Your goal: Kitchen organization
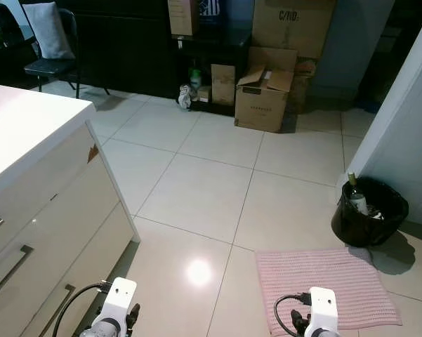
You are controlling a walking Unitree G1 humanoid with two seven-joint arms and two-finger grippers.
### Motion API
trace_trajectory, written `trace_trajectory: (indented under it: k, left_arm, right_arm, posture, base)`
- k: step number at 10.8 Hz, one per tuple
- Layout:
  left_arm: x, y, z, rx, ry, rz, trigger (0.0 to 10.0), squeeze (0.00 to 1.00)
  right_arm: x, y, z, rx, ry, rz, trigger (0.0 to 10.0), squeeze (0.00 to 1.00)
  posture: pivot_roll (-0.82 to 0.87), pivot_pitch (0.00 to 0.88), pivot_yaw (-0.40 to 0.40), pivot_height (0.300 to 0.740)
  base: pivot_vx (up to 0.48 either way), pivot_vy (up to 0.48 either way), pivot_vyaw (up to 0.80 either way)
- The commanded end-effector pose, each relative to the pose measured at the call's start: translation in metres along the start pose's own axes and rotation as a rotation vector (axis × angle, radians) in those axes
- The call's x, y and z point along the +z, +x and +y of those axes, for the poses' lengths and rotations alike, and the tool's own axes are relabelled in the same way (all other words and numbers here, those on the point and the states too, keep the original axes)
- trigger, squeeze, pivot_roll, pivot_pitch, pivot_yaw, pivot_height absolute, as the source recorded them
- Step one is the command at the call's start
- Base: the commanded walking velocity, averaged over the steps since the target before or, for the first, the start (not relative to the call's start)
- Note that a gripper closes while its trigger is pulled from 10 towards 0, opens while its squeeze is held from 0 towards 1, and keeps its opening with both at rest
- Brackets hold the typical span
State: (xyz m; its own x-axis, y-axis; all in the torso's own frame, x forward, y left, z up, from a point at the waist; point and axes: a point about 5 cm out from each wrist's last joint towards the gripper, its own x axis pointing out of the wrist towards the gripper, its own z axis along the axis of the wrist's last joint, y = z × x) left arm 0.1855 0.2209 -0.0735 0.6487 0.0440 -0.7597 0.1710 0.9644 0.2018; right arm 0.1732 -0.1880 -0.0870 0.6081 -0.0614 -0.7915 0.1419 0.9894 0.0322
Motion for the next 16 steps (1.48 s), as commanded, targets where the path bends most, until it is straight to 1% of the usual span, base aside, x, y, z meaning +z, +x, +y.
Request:
trace_trajectory:
  k: [1,4,5,6,9,10,11,16]
  left_arm:
    - [0.026,0.008,-0.041,-0.107,-0.231,-0.061,10.0,0.0]
    - [0.026,0.008,-0.041,-0.107,-0.231,-0.061,10.0,0.0]
    - [0.026,0.008,-0.041,-0.107,-0.23,-0.061,10.0,0.0]
    - [0.016,0.007,-0.038,-0.117,-0.297,-0.016,10.0,0.0]
    - [0.018,0.007,-0.037,-0.109,-0.296,-0.031,10.0,0.0]
    - [0.017,0.007,-0.039,-0.113,-0.254,-0.017,10.0,0.0]
    - [0.018,0.007,-0.041,-0.121,-0.266,-0.022,10.0,0.0]
    - [0.025,0.008,-0.041,-0.113,-0.296,-0.051,10.0,0.0]
  right_arm:
    - [0.042,0.008,0.009,0.046,0.011,-0.104,10.0,0.0]
    - [0.042,0.008,0.009,0.046,0.011,-0.104,10.0,0.0]
    - [0.042,0.008,0.008,0.033,0.016,-0.099,10.0,0.0]
    - [0.038,0.007,0.018,0.115,0.049,-0.11,10.0,0.0]
    - [0.037,0.007,0.018,0.113,0.042,-0.106,10.0,0.0]
    - [0.037,0.007,0.018,0.109,0.024,-0.105,10.0,0.0]
    - [0.037,0.007,0.017,0.108,0.025,-0.106,10.0,0.0]
    - [0.035,0.007,0.016,0.097,0.032,-0.101,10.0,0.0]
  posture:
    - [0.15,0.0,-0.029,0.74]
    - [0.15,0.0,-0.029,0.74]
    - [0.0,0.0,0.0,0.74]
    - [0.16,0.0,-0.023,0.74]
    - [0.15,0.0,-0.025,0.74]
    - [0.15,0.0,-0.023,0.74]
    - [0.15,0.0,-0.023,0.74]
    - [0.15,0.0,-0.022,0.74]
  base:
    - [0.0,0.0,0.0]
    - [0.0,0.0,0.0]
    - [0.0,0.0,0.0]
    - [0.0,0.0,0.0]
    - [0.0,0.0,0.0]
    - [0.0,0.0,0.0]
    - [0.0,0.0,0.0]
    - [0.0,0.0,0.0]
